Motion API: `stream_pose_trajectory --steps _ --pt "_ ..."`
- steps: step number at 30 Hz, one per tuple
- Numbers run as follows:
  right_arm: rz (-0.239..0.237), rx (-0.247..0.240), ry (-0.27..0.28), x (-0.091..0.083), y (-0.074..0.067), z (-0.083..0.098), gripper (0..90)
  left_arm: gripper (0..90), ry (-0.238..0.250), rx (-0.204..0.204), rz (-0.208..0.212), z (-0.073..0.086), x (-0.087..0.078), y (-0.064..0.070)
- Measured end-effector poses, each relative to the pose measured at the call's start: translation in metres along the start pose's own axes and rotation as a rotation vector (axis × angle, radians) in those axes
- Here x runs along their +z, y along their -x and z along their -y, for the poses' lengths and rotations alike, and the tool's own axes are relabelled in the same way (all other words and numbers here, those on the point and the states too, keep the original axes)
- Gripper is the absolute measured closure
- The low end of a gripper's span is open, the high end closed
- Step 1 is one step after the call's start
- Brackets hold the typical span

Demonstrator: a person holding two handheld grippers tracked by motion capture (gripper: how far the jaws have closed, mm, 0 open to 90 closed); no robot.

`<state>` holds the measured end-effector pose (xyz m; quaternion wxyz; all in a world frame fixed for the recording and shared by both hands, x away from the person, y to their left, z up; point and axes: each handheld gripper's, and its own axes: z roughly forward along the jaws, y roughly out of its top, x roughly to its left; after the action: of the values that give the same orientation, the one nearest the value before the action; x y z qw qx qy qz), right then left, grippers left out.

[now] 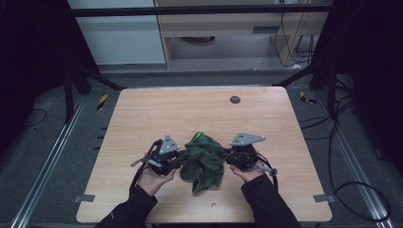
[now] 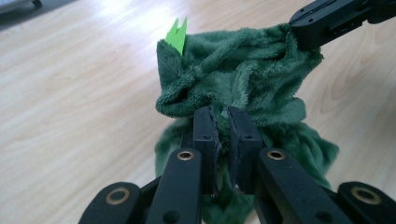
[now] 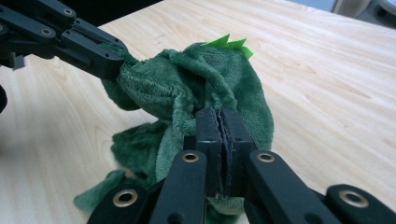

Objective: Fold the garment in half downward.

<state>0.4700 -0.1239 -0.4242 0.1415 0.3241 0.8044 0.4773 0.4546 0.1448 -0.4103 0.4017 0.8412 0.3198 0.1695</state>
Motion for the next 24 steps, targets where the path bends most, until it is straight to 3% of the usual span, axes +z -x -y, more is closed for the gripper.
stream_pose_trajectory --steps 10,15,24 --pt "-0.043 0.028 -0.033 -0.002 -0.011 0.024 87.6 82.6 -0.052 -0.008 0.034 0.029 0.000 0.011" --pt "-0.066 0.036 -0.081 -0.003 -0.018 0.037 87.4 82.2 -0.098 0.005 0.046 0.045 0.005 0.020" --pt "-0.084 0.050 -0.167 0.001 -0.024 0.055 87.1 82.1 -0.146 0.006 0.065 0.057 0.013 0.026"
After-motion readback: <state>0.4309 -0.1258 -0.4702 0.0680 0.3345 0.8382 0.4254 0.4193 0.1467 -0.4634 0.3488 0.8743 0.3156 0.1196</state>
